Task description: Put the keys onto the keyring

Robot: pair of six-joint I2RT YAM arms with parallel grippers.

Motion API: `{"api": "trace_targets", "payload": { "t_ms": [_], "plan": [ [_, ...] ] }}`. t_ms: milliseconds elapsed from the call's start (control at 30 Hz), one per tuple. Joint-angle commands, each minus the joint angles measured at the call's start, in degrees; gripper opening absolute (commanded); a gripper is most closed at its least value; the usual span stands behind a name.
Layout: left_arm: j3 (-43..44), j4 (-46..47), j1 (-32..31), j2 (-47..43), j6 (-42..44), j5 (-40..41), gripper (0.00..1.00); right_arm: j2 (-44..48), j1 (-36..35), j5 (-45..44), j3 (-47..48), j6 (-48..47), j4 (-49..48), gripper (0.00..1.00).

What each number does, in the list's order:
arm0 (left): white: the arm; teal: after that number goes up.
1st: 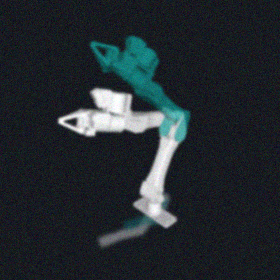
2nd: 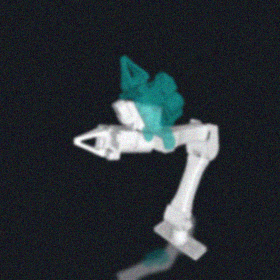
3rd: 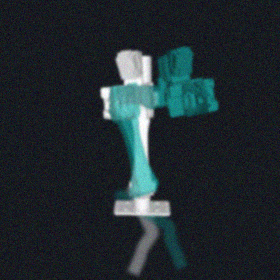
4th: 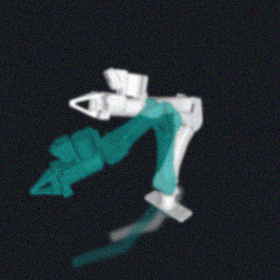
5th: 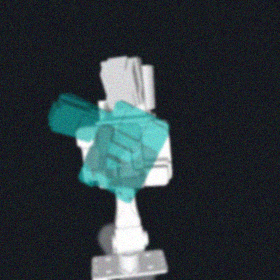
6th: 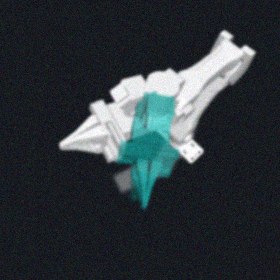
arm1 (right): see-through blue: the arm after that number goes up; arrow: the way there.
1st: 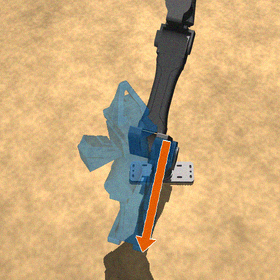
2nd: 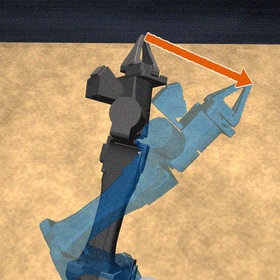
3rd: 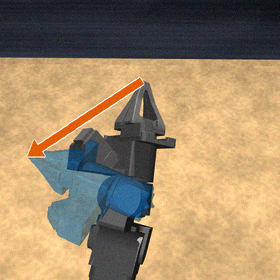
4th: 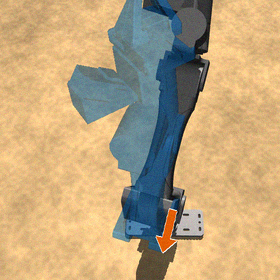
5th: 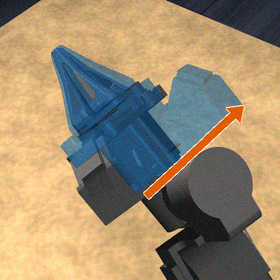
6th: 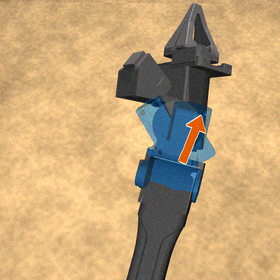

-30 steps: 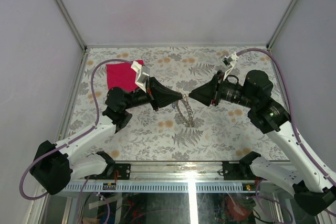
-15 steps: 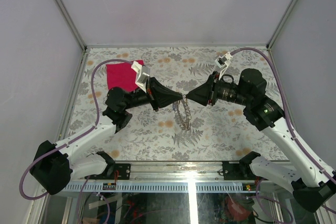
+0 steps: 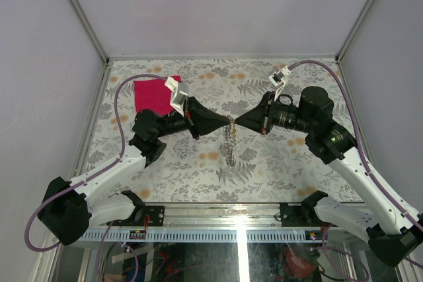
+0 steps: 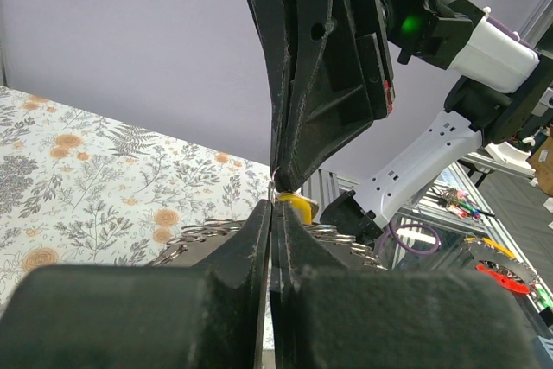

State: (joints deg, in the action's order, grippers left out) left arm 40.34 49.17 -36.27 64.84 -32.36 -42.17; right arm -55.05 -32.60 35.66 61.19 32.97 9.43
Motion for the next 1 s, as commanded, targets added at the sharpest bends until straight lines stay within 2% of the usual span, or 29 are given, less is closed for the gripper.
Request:
{"api": "trace_targets", "payload": {
  "t_ms": [0,467,967],
  "plan": [
    [0.6,3.8,0.1,-1.5,0.5,0.3,0.00,0.6,0.3,-0.1,1.8,-0.8,-1.3,0.00],
    [1.0,3.6,0.1,-1.4,0.6,0.5,0.00,0.1,0.3,0.5,2.1,-3.3,4.2,0.00],
    [1.2,4.2,0.1,-0.8,0.3,-0.2,0.00,-0.4,0.3,1.8,-1.4,-0.5,-0.4,0.00]
  ]
}}
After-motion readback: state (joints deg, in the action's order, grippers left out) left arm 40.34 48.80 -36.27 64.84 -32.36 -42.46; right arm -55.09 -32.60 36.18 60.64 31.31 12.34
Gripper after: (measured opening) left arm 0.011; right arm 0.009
